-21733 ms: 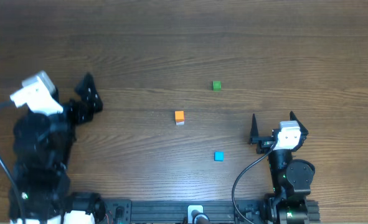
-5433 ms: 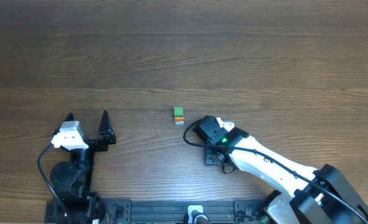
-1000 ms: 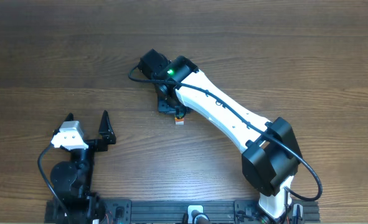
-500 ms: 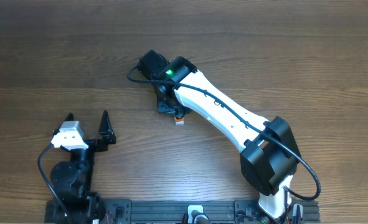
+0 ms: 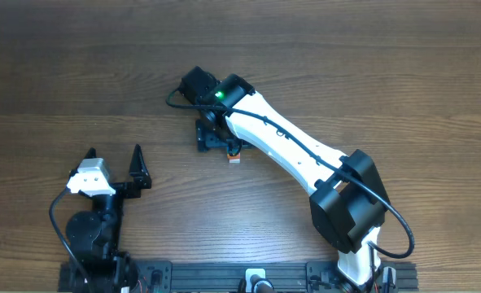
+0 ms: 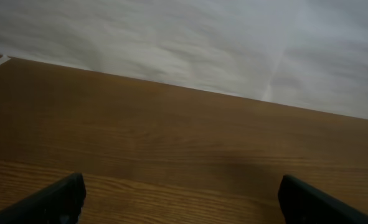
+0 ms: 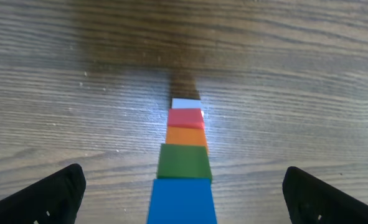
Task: Stack Cubes
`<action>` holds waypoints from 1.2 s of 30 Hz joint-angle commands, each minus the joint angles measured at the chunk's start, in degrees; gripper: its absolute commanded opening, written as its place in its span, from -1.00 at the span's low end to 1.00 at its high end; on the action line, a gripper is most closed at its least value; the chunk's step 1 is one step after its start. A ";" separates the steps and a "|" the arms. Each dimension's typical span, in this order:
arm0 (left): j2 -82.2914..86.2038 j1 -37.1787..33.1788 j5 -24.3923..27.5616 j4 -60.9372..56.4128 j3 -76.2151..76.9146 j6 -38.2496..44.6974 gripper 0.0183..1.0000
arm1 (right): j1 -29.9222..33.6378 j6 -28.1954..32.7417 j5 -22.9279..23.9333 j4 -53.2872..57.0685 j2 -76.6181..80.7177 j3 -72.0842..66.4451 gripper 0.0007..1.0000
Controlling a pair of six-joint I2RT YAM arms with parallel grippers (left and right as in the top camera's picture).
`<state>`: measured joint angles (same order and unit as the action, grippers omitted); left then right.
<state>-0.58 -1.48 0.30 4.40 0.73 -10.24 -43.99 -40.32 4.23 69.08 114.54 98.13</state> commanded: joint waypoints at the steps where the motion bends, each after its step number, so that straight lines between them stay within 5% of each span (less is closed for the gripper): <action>1: 0.24 -0.26 0.76 -0.13 -0.39 0.85 1.00 | -0.35 2.45 0.33 -2.16 0.09 0.26 0.99; 5: 0.24 -0.26 0.76 -0.13 -0.39 0.85 1.00 | -0.13 5.70 1.49 -2.91 -1.90 1.29 0.98; 9: 0.24 -0.26 0.76 -0.13 -0.39 0.85 1.00 | 1.18 7.80 7.93 -3.26 -8.11 1.36 0.99; 16: 0.24 -0.26 0.76 -0.13 -0.39 0.85 1.00 | 6.47 19.39 9.03 -5.77 -22.49 1.22 0.99; 23: 0.24 -0.26 0.76 -0.13 -0.39 0.85 1.00 | 9.68 20.22 21.38 -7.43 -39.21 -9.99 0.99; 32: 0.24 -0.26 0.76 -0.13 -0.39 0.85 1.00 | 18.03 21.11 21.35 -23.85 -66.16 -44.24 0.99; 36: 0.24 -0.26 0.76 -0.13 -0.39 0.85 1.00 | 23.12 26.58 16.76 -31.47 -74.01 -55.04 0.98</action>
<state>-0.62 -1.48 0.51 4.38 0.73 -10.24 -23.97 -18.63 23.73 41.25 45.45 49.67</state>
